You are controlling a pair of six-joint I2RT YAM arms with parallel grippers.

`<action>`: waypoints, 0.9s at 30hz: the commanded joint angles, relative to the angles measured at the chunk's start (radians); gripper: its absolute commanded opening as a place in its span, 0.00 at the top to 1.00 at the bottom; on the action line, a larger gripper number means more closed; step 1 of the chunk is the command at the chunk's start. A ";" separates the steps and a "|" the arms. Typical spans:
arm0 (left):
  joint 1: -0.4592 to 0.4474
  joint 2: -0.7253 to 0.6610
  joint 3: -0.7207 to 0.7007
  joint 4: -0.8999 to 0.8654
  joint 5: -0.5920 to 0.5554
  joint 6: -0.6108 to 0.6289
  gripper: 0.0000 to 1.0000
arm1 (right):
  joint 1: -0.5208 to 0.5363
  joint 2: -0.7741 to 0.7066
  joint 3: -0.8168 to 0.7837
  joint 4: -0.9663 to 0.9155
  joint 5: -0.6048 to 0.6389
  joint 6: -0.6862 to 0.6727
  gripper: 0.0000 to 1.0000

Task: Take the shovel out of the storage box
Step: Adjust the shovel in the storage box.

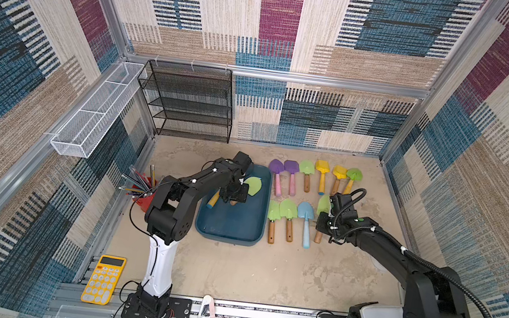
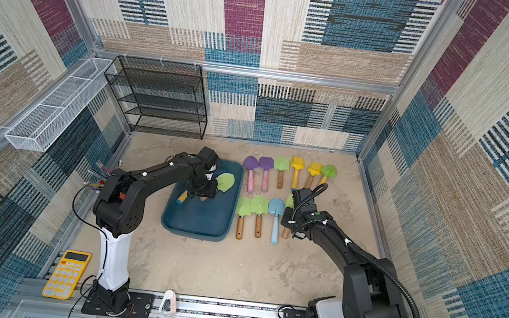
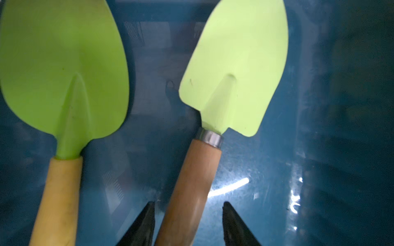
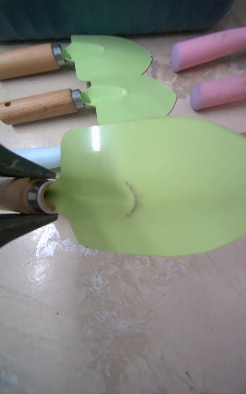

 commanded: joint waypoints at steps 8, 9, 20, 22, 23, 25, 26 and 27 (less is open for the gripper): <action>-0.042 -0.009 -0.014 -0.026 -0.021 0.031 0.47 | 0.000 0.056 -0.002 0.026 0.105 -0.010 0.81; -0.046 -0.010 -0.014 -0.026 -0.023 0.032 0.47 | 0.001 0.065 -0.001 0.027 0.105 -0.010 0.81; -0.073 -0.014 -0.003 -0.033 -0.009 0.032 0.47 | 0.000 0.133 0.005 0.053 0.099 -0.020 0.78; -0.078 -0.012 0.001 -0.033 -0.012 0.035 0.47 | 0.000 0.140 0.006 0.058 0.097 -0.020 0.77; -0.080 -0.011 0.003 -0.033 -0.014 0.035 0.47 | 0.000 0.142 0.005 0.059 0.096 -0.020 0.76; -0.084 -0.007 0.004 -0.035 -0.018 0.036 0.47 | 0.000 0.144 0.005 0.063 0.091 -0.021 0.74; -0.085 -0.006 0.005 -0.035 -0.018 0.036 0.47 | -0.001 0.145 0.007 0.063 0.091 -0.021 0.74; -0.088 -0.005 0.005 -0.036 -0.020 0.038 0.47 | -0.001 0.147 0.007 0.063 0.090 -0.023 0.72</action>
